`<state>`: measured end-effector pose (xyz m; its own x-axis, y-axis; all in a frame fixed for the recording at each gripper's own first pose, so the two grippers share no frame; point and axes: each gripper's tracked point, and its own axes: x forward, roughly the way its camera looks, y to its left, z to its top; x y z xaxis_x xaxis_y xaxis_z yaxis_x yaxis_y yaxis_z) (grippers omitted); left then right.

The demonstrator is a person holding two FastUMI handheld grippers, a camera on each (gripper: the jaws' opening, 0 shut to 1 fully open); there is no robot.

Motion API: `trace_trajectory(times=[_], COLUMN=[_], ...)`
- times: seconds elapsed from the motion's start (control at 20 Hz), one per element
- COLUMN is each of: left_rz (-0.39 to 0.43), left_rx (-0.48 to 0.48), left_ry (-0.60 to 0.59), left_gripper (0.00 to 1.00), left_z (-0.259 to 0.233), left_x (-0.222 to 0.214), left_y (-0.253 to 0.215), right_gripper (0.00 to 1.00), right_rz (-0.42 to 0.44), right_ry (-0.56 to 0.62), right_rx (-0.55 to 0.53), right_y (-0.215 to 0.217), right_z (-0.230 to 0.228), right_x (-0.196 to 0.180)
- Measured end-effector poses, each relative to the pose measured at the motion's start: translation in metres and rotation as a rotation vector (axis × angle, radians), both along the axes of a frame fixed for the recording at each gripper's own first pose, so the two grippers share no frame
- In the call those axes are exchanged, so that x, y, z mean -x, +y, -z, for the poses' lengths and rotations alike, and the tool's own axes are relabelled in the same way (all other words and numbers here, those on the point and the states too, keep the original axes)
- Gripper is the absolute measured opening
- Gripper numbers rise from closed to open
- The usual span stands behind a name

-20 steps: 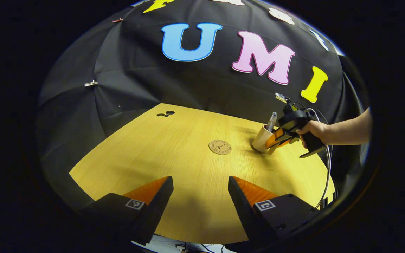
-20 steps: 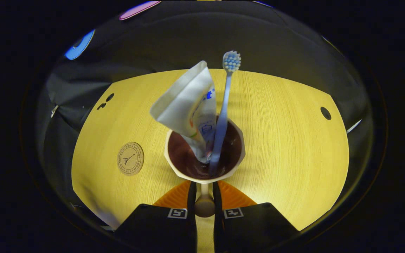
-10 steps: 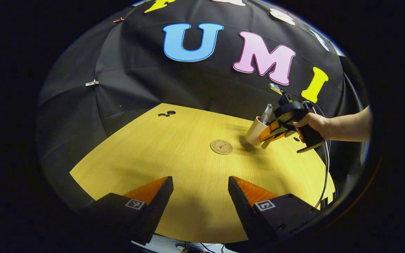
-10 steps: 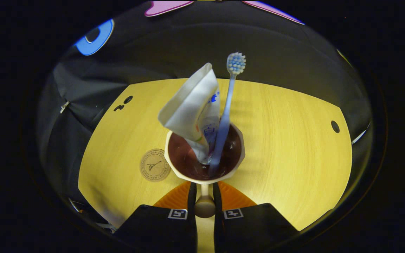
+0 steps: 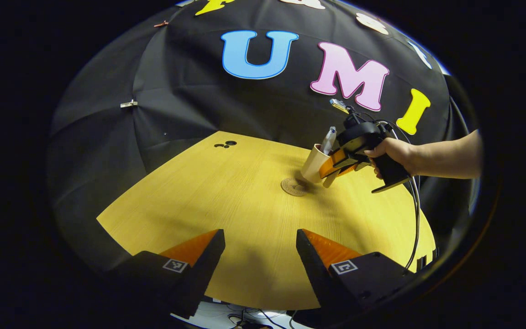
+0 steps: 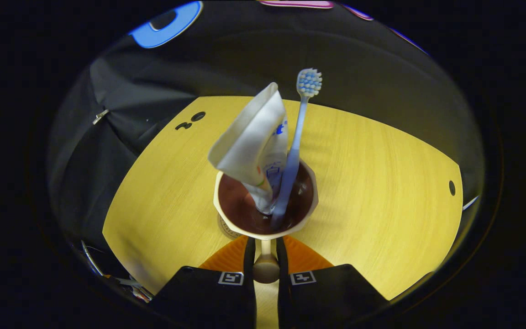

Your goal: Put the toothbrush and toothpaste on the desktop into the cup, then pick up the cup and place it on the coaster on the desktop.

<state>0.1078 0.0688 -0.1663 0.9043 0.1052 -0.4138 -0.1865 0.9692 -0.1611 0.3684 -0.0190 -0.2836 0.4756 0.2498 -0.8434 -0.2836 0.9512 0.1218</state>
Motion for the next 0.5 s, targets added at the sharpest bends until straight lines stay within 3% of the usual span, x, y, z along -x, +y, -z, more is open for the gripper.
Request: trace_trajectory(times=[0.5], left_rz=[-0.041], left_rx=[-0.002], left_ry=[0.012], left_gripper=[0.98], left_z=[0.005], left_x=[0.019], left_y=[0.009], right_gripper=[0.22], right_rz=[-0.083], right_ry=[0.027], right_rx=[0.062], right_y=[-0.003], right_z=[0.007], right_x=[0.002])
